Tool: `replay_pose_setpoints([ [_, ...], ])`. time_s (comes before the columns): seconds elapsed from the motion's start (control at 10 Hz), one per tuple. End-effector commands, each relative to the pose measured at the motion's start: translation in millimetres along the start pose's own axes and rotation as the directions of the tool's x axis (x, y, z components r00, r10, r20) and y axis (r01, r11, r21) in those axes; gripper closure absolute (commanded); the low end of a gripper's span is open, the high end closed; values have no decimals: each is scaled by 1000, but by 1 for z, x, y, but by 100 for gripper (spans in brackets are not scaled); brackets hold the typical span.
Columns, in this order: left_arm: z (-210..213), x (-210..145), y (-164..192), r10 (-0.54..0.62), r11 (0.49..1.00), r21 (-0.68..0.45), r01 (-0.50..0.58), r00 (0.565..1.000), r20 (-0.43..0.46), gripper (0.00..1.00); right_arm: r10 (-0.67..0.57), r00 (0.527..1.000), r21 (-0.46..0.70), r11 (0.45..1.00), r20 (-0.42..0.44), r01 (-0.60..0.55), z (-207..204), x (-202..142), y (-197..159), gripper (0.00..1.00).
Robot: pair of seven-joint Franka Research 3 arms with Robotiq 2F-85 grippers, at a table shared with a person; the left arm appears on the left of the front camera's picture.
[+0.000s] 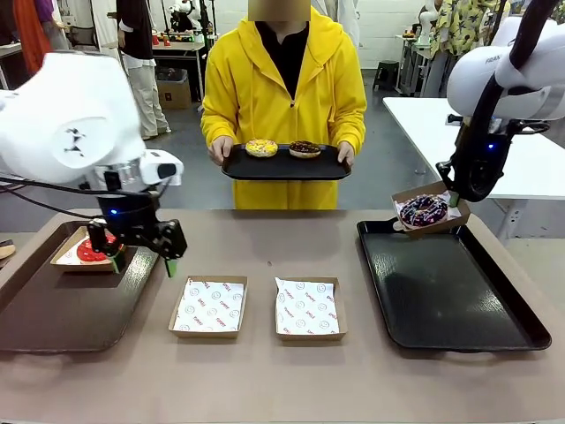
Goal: Individually package the donuts and arrange them on the tray.
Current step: Place the picked Paper togo box on the Handle tray while simultaneously picking up another Paper togo box from the table with the other hand.
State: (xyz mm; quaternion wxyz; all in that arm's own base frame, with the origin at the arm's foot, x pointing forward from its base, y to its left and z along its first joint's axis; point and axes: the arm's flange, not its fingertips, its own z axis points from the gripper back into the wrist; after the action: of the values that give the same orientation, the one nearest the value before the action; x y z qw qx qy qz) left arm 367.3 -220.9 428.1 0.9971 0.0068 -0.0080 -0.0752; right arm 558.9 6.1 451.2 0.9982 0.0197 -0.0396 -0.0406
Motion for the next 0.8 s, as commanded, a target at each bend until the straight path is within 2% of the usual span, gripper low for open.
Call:
replay_pose_setpoints([
  [0.0, -16, 4, -18, 25, 997, 70, -28, 999, 39, 0, 22, 1000, 69, 997, -11, -21, -23, 5, -11, 98],
  [0.5, -43, 7, -20, -18, 999, 44, 15, 997, 74, 0, 78, 997, 88, 993, -7, -77, -70, 10, -13, 98],
  [0.7, -50, 9, -19, -25, 999, 46, 22, 997, 71, 0, 54, 998, 84, 995, -15, -53, -85, 16, -16, 98],
])
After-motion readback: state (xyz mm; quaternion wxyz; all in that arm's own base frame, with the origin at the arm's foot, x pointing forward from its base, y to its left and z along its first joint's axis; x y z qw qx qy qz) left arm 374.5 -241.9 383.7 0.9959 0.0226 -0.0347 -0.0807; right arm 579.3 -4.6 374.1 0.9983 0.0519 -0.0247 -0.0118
